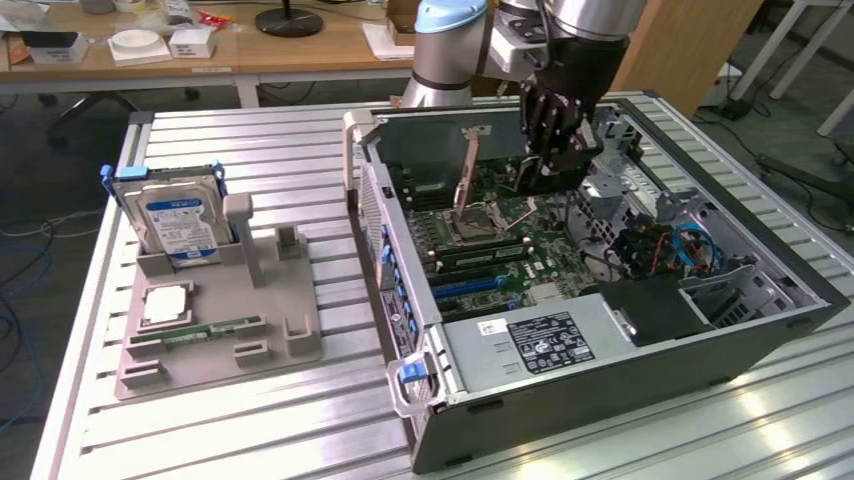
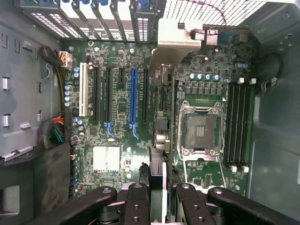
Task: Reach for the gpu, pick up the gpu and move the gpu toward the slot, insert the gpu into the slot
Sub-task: 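Insert the gpu into the slot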
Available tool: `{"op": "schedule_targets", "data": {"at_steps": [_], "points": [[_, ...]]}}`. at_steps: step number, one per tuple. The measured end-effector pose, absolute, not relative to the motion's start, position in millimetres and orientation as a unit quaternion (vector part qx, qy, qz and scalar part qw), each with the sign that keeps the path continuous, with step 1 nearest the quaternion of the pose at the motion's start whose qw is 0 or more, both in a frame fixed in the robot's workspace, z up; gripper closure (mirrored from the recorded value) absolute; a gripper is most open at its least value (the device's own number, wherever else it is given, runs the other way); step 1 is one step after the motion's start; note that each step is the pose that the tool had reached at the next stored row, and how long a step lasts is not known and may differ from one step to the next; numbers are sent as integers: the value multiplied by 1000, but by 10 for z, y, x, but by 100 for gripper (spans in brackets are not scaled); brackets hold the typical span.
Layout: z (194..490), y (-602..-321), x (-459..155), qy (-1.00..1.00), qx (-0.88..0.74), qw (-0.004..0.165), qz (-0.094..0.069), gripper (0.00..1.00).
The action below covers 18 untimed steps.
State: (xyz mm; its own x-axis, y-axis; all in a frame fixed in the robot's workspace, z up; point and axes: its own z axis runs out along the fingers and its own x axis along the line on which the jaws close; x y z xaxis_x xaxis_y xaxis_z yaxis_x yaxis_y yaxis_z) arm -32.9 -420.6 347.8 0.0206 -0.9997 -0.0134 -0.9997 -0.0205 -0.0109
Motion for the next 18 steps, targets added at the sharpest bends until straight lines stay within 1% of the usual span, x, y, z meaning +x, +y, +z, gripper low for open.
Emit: {"op": "schedule_targets", "data": {"at_steps": [11,18], "points": [[3281,-4223,-330,700,-714,8,1,73],[3210,-4227,-331,714,-700,8,1,73]]}}
